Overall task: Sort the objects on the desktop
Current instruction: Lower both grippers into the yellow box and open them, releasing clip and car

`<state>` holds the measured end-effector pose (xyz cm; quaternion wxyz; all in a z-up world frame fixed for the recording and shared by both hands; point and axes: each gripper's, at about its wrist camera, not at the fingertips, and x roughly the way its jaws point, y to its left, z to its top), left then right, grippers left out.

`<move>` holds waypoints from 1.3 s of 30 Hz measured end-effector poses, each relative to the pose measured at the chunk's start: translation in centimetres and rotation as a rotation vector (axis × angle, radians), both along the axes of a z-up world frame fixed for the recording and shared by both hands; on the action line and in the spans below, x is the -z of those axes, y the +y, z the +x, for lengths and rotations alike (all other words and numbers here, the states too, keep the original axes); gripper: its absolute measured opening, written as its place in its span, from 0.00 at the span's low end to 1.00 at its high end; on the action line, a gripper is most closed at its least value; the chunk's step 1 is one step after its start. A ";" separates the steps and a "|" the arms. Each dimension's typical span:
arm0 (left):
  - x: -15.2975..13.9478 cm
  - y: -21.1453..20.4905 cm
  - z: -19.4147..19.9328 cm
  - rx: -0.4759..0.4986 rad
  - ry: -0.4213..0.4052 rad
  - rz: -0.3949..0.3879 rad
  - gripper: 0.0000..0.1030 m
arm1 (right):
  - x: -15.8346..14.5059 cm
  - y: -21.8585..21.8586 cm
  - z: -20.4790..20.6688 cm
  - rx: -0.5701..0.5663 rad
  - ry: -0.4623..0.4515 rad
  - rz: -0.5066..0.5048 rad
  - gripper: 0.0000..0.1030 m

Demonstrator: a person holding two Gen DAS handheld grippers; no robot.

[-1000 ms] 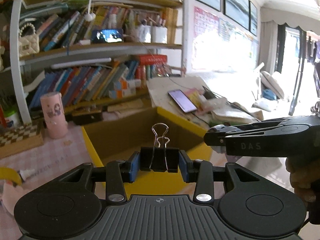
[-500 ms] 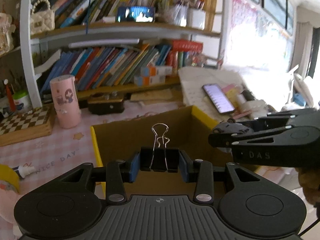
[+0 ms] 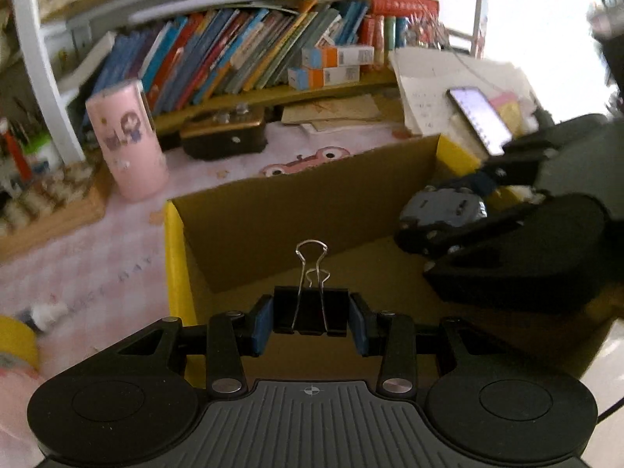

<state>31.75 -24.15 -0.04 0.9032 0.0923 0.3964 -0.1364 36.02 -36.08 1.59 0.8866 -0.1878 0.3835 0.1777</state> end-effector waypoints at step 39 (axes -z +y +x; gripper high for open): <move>-4.8 2.1 -7.9 -0.017 -0.321 0.019 0.68 | -3.3 -2.6 -4.2 0.059 -0.068 0.204 0.51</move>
